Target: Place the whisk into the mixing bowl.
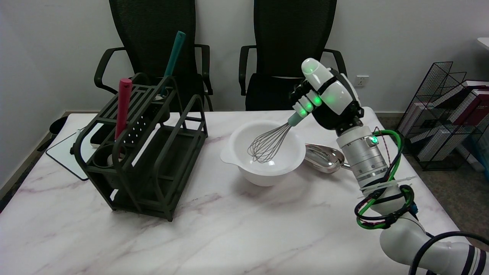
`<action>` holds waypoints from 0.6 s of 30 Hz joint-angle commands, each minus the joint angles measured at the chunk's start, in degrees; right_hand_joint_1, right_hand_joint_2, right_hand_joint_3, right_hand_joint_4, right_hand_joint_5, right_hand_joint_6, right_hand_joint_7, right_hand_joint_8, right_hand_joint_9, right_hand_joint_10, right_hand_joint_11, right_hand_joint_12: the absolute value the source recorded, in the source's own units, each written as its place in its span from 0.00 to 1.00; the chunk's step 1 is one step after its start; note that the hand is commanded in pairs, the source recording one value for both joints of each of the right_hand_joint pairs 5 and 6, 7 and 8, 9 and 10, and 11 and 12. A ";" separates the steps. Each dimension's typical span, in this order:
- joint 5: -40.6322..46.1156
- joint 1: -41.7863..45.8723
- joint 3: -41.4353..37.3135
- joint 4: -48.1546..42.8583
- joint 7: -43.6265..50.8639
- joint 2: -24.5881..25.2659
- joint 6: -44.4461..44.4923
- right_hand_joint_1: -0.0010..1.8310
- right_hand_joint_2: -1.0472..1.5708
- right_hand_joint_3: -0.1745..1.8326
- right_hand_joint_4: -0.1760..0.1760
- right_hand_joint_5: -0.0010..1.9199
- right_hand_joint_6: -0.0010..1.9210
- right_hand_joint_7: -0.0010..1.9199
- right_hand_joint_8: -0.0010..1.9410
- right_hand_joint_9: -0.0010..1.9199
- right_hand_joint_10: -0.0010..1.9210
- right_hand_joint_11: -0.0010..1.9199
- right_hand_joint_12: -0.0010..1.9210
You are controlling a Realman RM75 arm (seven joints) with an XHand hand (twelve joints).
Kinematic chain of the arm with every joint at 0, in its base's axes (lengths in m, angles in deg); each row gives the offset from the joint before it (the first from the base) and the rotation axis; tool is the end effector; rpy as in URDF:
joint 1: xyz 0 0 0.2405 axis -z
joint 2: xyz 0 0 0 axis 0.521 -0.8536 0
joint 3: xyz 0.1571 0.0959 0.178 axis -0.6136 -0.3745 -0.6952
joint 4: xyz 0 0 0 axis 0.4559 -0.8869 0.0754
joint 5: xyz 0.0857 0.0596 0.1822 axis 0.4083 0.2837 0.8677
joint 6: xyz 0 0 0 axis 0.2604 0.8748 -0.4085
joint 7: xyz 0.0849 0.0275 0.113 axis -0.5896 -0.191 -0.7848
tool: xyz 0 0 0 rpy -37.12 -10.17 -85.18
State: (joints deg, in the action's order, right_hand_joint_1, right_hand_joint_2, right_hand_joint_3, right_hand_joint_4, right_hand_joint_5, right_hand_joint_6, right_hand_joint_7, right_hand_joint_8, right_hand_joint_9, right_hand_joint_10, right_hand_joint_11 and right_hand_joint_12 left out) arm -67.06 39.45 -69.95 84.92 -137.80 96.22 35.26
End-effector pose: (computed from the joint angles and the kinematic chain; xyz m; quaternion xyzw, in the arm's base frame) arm -0.1862 -0.2823 0.3081 0.5213 -0.4792 0.6529 0.2689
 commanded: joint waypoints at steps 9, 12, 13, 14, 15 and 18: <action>0.67 -2.13 1.65 -9.31 5.96 3.88 -0.05 0.64 1.00 0.17 0.50 1.00 1.00 1.00 0.99 1.00 1.00 1.00 1.00; 0.67 -2.40 1.33 -10.81 5.88 5.03 0.13 0.64 1.00 0.17 0.50 1.00 1.00 1.00 0.99 1.00 1.00 1.00 1.00; 0.67 -2.55 1.27 -11.18 5.88 5.11 0.24 0.64 1.00 0.17 0.50 1.00 1.00 1.00 0.99 1.00 1.00 1.00 1.00; 0.67 -2.73 1.27 -11.69 5.88 5.17 0.51 0.64 1.00 0.18 0.50 1.00 1.00 1.00 0.99 1.00 1.00 1.00 1.00; 0.67 -2.94 1.27 -12.01 5.87 5.17 0.85 0.64 1.00 0.18 0.50 1.00 1.00 1.00 0.99 1.00 1.00 1.00 0.99; 0.67 -3.74 1.78 -13.56 5.26 5.17 2.01 0.64 1.00 0.18 0.50 1.00 1.00 1.00 0.99 1.00 1.00 0.99 0.99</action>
State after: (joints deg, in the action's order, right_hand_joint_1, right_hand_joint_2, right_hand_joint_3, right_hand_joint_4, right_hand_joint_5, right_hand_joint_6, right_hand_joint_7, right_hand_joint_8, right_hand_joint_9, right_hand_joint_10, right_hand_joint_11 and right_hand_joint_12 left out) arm -66.59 37.69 -69.20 78.30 -132.95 98.67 35.02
